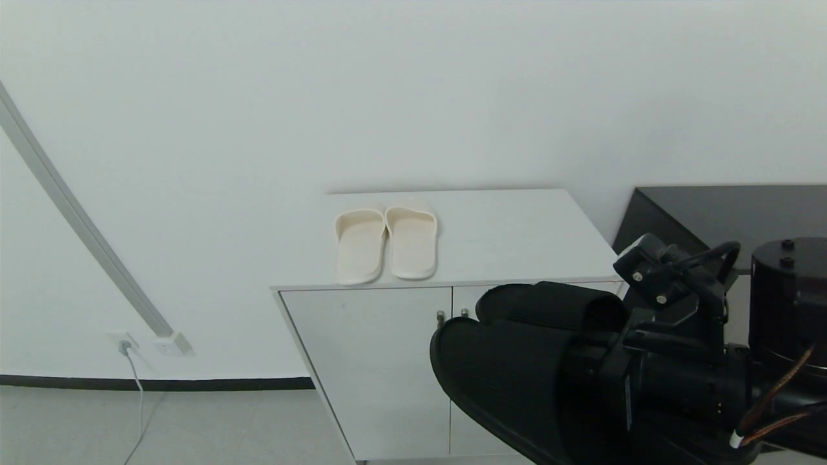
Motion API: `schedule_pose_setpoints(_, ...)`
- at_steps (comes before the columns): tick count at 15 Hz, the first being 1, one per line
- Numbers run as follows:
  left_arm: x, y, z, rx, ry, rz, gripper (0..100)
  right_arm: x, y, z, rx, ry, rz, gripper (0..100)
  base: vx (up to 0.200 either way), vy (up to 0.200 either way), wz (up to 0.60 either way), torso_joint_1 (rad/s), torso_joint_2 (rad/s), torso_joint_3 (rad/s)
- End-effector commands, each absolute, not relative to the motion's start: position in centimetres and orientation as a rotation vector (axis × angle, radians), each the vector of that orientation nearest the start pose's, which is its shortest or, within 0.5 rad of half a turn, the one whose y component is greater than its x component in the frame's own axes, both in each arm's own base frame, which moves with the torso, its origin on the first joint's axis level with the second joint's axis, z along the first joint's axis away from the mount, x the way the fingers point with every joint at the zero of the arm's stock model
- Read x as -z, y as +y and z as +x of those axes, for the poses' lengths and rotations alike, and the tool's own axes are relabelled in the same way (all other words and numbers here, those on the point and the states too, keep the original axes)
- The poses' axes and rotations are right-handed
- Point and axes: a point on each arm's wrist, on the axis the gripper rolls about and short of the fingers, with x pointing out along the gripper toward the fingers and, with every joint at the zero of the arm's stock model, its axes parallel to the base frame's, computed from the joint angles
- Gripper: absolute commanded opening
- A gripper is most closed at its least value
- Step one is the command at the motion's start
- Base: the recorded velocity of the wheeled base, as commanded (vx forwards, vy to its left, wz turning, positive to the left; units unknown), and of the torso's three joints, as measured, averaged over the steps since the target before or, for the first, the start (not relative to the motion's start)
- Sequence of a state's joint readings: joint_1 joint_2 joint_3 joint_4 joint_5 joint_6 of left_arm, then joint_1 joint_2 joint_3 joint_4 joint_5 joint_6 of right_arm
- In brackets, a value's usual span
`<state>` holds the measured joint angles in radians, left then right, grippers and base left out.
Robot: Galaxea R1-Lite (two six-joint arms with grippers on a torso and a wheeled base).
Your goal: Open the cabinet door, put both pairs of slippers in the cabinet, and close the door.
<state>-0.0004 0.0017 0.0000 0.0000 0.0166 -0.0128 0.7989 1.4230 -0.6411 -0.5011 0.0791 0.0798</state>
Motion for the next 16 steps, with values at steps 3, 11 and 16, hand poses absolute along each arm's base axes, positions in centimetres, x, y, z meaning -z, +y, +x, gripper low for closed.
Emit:
schedule_pose_setpoints(3,-7.55,0.04,-2.27,-0.02,0.001,-0.011,0,-19.64,16.84,16.09,-0.859,0.316,-0.032,0,0.0,0.0,0.0,-0.009,0.02,0.014)
schedule_pose_setpoints(11,-7.55,0.03,-2.27,-0.014,0.001,-0.014,100,-19.1,16.53,15.85,-0.854,0.327,-0.041,0,0.0,0.0,0.0,-0.205,0.5,0.286)
schedule_pose_setpoints(16,-7.55,0.03,-2.27,-0.014,0.001,-0.014,100,-18.95,16.51,15.78,-0.855,0.331,-0.044,0,0.0,0.0,0.0,-0.195,0.52,0.314)
